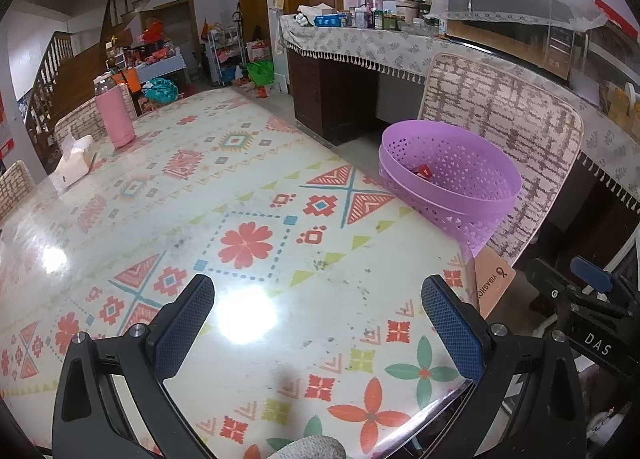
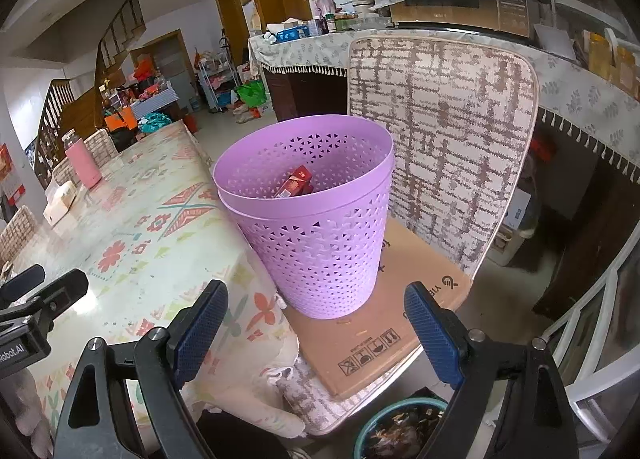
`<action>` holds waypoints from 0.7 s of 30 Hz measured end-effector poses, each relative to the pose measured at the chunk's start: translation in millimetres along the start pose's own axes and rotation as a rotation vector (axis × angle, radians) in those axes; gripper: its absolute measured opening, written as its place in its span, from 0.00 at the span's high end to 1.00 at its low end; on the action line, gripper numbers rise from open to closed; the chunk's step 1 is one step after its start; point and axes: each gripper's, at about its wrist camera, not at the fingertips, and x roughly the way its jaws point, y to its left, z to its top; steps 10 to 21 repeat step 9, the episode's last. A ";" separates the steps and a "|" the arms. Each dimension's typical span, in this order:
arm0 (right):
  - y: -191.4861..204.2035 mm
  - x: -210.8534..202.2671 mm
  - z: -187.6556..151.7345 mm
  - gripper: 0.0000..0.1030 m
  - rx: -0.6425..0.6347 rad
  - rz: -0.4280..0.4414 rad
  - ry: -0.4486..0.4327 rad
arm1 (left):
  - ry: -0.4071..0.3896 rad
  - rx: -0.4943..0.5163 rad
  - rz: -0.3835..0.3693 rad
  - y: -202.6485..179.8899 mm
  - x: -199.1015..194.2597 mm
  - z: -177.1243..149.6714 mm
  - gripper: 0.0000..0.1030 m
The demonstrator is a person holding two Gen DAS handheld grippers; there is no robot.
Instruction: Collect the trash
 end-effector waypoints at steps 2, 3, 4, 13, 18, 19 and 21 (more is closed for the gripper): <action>-0.7 0.6 -0.1 0.10 0.001 0.002 0.002 | 0.006 0.003 -0.011 -1.9 1.3 -0.2 0.00; -1.1 0.9 0.6 0.10 0.001 0.001 0.003 | 0.010 0.003 -0.021 -2.1 2.0 -0.3 0.00; -0.9 0.9 0.8 0.10 0.000 0.001 0.003 | 0.016 0.002 -0.033 -1.8 2.6 -0.6 0.00; 4.7 0.5 4.8 0.10 -0.013 -0.002 0.002 | 0.041 -0.017 -0.062 7.7 4.8 -1.9 0.00; 4.7 0.5 4.8 0.10 -0.013 -0.002 0.002 | 0.041 -0.017 -0.062 7.7 4.8 -1.9 0.00; 4.7 0.5 4.8 0.10 -0.013 -0.002 0.002 | 0.041 -0.017 -0.062 7.7 4.8 -1.9 0.00; 4.7 0.5 4.8 0.10 -0.013 -0.002 0.002 | 0.041 -0.017 -0.062 7.7 4.8 -1.9 0.00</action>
